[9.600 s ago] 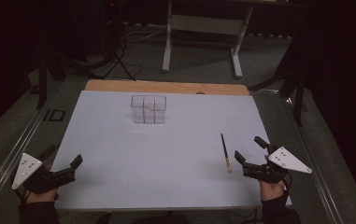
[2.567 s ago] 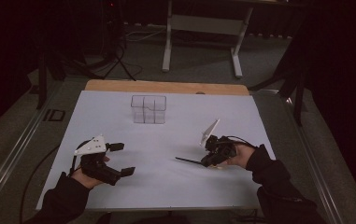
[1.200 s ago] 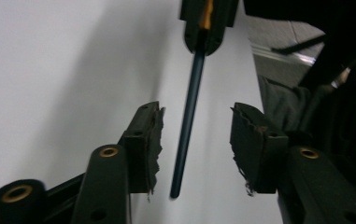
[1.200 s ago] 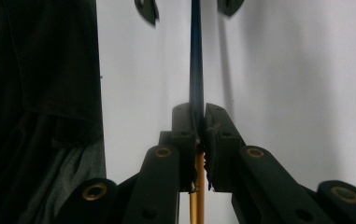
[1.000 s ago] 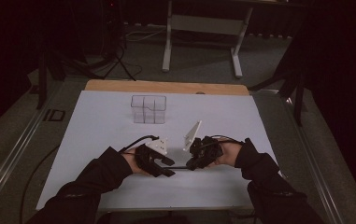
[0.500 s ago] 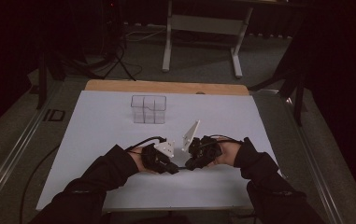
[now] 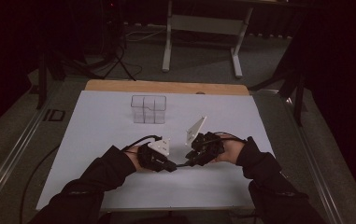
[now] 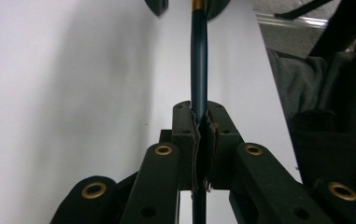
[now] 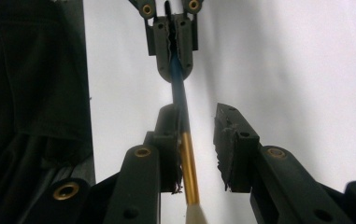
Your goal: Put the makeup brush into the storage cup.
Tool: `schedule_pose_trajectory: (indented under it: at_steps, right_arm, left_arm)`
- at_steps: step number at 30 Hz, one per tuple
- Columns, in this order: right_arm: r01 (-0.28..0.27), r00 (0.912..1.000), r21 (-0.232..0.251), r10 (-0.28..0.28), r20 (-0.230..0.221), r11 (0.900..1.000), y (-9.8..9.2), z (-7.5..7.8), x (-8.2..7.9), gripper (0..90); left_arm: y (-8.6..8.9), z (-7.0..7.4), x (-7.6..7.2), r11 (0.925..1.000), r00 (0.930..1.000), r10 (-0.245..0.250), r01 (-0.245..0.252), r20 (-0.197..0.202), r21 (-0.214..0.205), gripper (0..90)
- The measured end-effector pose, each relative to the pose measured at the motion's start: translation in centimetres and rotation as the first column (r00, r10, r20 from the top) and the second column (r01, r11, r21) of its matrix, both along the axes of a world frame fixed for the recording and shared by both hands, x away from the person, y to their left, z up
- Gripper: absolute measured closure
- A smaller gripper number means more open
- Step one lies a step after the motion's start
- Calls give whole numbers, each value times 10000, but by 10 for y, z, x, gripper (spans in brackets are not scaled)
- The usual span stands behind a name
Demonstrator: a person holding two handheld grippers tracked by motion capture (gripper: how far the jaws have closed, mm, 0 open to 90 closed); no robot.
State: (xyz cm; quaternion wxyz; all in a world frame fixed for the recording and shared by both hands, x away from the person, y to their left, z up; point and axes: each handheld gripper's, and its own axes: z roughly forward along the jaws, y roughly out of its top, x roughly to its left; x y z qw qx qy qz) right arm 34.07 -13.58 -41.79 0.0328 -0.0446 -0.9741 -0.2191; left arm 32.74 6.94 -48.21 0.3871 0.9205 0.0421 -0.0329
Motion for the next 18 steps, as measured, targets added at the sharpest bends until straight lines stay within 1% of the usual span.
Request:
schedule_pose_trajectory:
  at_steps: [1, 2, 4, 5, 7, 8, 10, 11, 12, 13, 14, 15, 16, 17, 18]
  right_arm:
    - [96, 9999, 80, -96, 37, 9999, -1, 2, 0, 708]
    - [345, 9992, 445, -352, 164, 9984, -5, 6, 1, 705]
    - [518, 9976, 882, -555, 402, 9948, -9, 12, 0, 705]
    - [681, 9964, 1129, -732, 422, 9913, -11, 15, 0, 702]
    - [1107, 9921, 1627, -1188, 410, 9805, -15, 22, 0, 696]
    - [1247, 9897, 1832, -1354, 474, 9751, -18, 24, 0, 681]
    - [1617, 9819, 2261, -1795, 604, 9606, -23, 28, -1, 667]
    - [1801, 9776, 2516, -2013, 608, 9509, -26, 29, -2, 643]
    - [1950, 9743, 2680, -2178, 581, 9435, -28, 30, -3, 631]
    - [2168, 9703, 2827, -2381, 431, 9344, -30, 31, -3, 617]
    - [2346, 9665, 2979, -2550, 310, 9253, -32, 31, -4, 586]
    - [2411, 9649, 3158, -2615, 232, 9177, -35, 31, -6, 564]
    - [2477, 9613, 3341, -2737, 323, 9094, -37, 31, -8, 546]
    - [2542, 9553, 3504, -2905, 544, 9014, -38, 30, -10, 526]
    - [2542, 9553, 3504, -2905, 544, 9014, -38, 30, -10, 526]
  left_arm:
    - [2, 0, 0, 9998, 9998, 183, -183, -38, 3, 846]
    - [3, -1, 0, 9996, 9995, 284, -283, -105, 66, 846]
    - [5, -3, -1, 9988, 9987, 490, -489, -121, 64, 846]
    - [6, -4, -1, 9984, 9983, 569, -569, -108, 48, 846]
    - [9, -5, -1, 9965, 9964, 832, -833, -179, -58, 846]
    - [10, -5, -1, 9949, 9949, 997, -999, -133, -109, 846]
    - [15, -6, 0, 9904, 9908, 1314, -1326, -318, -381, 846]
    - [16, -6, 0, 9884, 9890, 1451, -1463, -299, -410, 846]
    - [19, -6, 1, 9868, 9876, 1518, -1538, -413, -510, 846]
    - [21, -6, 0, 9835, 9851, 1661, -1687, -437, -651, 846]
    - [22, -7, 0, 9812, 9831, 1778, -1805, -436, -683, 846]
    - [24, -7, -1, 9799, 9822, 1834, -1859, -406, -718, 846]
    - [26, -7, -1, 9768, 9797, 1971, -1995, -370, -773, 846]
    - [27, -8, -1, 9758, 9788, 1981, -2019, -516, -840, 846]
    - [27, -8, -1, 9758, 9788, 1981, -2019, -516, -840, 846]
